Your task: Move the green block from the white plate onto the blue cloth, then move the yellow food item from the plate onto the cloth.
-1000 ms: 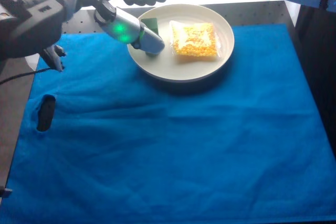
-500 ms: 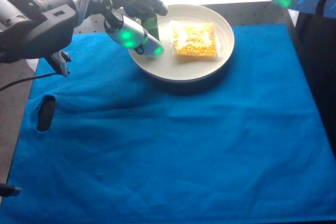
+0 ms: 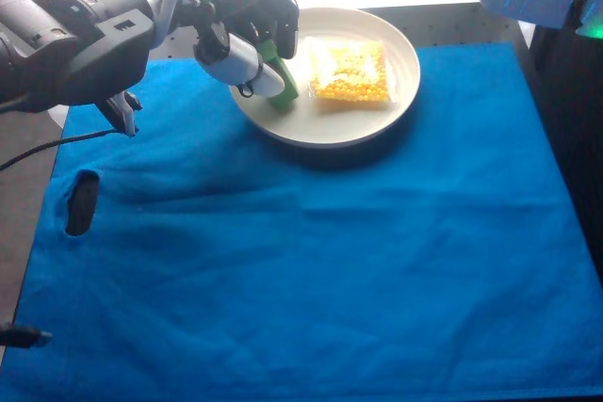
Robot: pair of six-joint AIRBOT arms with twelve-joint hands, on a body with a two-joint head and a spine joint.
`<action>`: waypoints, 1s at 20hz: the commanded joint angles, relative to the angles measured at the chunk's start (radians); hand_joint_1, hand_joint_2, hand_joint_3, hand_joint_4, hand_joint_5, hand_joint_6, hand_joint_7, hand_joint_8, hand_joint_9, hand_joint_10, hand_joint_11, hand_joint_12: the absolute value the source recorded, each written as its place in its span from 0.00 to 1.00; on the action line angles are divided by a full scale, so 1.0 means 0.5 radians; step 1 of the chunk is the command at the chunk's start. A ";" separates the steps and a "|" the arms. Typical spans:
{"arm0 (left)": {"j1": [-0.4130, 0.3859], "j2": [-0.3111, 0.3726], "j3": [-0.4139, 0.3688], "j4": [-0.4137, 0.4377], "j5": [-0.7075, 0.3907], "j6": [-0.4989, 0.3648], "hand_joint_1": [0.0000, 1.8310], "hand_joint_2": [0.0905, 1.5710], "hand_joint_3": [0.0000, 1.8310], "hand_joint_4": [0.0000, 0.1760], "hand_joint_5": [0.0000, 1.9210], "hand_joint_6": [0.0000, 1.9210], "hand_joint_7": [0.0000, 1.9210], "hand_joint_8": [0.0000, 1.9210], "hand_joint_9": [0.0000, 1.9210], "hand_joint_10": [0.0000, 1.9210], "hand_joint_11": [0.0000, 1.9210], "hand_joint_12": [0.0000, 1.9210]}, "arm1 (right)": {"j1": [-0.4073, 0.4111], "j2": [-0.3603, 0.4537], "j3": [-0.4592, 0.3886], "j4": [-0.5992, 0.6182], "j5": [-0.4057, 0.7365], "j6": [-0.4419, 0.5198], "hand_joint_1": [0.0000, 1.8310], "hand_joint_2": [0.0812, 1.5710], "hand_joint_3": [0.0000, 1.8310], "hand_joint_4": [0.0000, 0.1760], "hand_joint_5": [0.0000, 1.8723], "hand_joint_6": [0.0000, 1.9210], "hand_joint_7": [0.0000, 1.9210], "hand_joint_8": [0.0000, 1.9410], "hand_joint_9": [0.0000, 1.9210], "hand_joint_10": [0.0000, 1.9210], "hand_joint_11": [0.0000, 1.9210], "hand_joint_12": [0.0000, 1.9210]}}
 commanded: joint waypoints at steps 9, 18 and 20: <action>-0.074 0.131 -0.111 -0.008 -0.276 -0.006 0.67 0.69 0.00 0.00 0.56 0.42 0.47 0.58 0.43 0.42 0.33 0.75 | 0.035 0.003 0.000 0.047 0.240 0.009 0.15 0.56 0.00 0.00 0.14 0.00 0.12 0.00 0.10 0.00 0.07 0.13; -0.149 0.551 -0.547 0.243 -0.499 -0.034 0.70 0.69 0.00 0.00 0.54 0.33 0.51 0.64 0.48 0.63 0.39 0.75 | 0.035 0.003 0.008 0.074 0.240 0.009 0.12 0.58 0.00 0.10 0.12 0.00 0.10 0.00 0.08 0.00 0.05 0.12; -0.126 0.597 -0.569 0.442 -0.569 -0.296 0.70 0.67 0.00 0.00 0.61 0.19 0.51 0.64 0.49 0.51 0.39 0.75 | 0.035 0.003 0.008 0.089 0.240 0.009 0.13 0.59 0.00 0.05 0.13 0.00 0.11 0.00 0.08 0.01 0.05 0.12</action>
